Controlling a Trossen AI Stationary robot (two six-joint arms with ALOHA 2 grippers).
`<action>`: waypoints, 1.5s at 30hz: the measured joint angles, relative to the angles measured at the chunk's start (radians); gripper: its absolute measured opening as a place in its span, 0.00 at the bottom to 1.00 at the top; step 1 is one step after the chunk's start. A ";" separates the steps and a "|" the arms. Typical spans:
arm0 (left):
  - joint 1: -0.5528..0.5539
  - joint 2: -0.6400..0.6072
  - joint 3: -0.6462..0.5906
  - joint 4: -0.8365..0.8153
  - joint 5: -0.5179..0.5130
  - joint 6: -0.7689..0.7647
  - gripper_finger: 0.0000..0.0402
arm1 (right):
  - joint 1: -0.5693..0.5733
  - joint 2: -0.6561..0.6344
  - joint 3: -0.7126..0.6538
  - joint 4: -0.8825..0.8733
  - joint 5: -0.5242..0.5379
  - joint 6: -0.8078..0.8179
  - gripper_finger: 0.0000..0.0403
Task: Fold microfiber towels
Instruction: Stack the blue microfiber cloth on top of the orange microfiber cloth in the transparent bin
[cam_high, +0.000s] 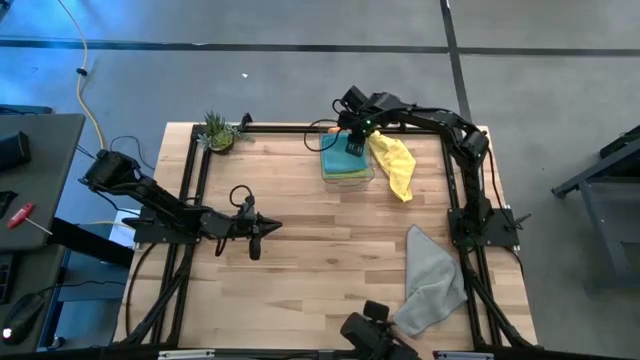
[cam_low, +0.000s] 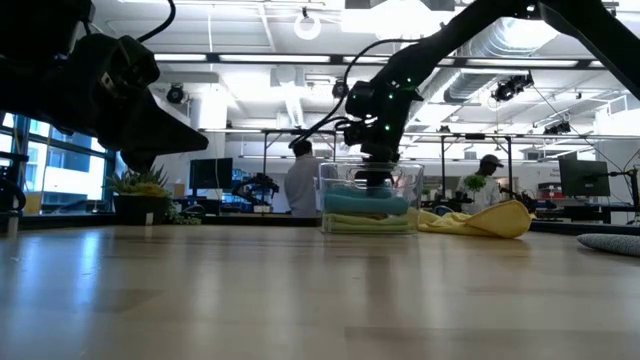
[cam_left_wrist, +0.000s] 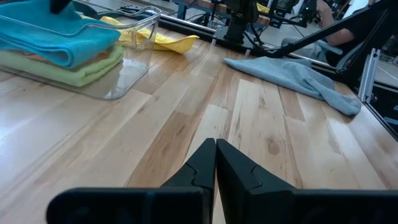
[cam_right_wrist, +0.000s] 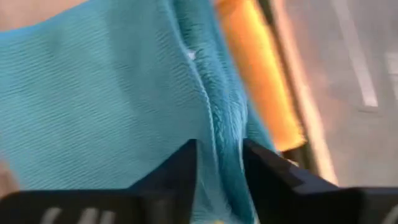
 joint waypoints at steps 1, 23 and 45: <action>0.000 0.000 0.000 0.000 0.000 0.000 0.01 | 0.000 -0.003 0.000 0.009 0.021 0.008 0.32; 0.000 0.000 0.000 0.001 0.000 -0.002 0.01 | 0.053 0.035 -0.022 0.047 -0.066 0.032 0.05; 0.000 0.000 0.000 0.000 0.000 0.000 0.01 | 0.067 0.103 -0.012 0.084 -0.023 0.076 0.00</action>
